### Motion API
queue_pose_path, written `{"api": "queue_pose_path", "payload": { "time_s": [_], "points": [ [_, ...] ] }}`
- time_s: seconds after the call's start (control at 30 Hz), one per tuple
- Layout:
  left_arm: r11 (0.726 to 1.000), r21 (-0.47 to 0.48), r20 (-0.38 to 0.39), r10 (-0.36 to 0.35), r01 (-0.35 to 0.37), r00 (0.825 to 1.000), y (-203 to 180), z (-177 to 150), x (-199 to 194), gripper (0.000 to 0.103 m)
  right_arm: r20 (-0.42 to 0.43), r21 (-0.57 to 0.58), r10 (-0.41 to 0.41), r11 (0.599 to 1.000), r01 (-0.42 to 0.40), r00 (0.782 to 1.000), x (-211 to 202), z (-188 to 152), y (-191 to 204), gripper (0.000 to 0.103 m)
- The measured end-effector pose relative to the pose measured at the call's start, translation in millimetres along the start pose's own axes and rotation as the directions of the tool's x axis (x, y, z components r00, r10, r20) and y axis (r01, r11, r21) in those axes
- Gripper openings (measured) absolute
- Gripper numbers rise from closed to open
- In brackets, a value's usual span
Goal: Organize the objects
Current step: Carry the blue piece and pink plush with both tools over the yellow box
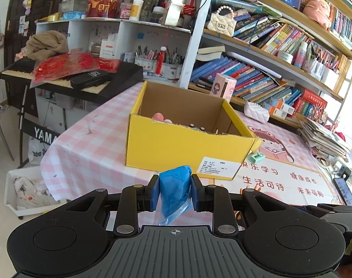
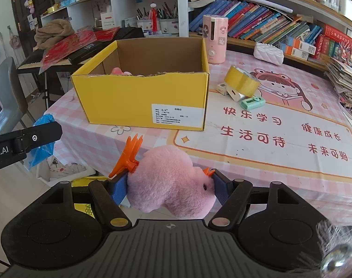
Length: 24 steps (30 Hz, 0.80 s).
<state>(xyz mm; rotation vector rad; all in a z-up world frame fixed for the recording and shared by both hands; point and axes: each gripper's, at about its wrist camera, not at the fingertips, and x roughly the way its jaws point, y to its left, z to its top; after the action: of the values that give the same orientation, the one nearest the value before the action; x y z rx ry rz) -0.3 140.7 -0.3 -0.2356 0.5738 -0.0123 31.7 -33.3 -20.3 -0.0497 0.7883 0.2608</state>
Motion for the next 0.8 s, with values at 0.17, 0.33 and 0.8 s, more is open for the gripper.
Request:
{"api": "queue_pose_path", "payload": {
  "time_s": [0.17, 0.33, 0.8],
  "points": [
    [1.0, 0.002, 0.013, -0.004, 0.004, 1.0, 2, 4, 1, 0.026, 0.005, -0.017, 0.0, 1.0, 0.0, 1.0, 0, 3, 3, 0.071],
    [1.0, 0.018, 0.038, -0.004, 0.004, 0.999, 0, 11, 3, 0.026, 0.019, -0.01, -0.008, 1.0, 0.008, 1.0, 2, 10, 0, 0.071],
    [0.999, 0.024, 0.121, 0.025, -0.028, 0.992, -5, 61, 35, 0.026, 0.166, -0.012, 0.013, 1.0, -0.011, 0.986, 13, 77, -10, 0.071]
  ]
}}
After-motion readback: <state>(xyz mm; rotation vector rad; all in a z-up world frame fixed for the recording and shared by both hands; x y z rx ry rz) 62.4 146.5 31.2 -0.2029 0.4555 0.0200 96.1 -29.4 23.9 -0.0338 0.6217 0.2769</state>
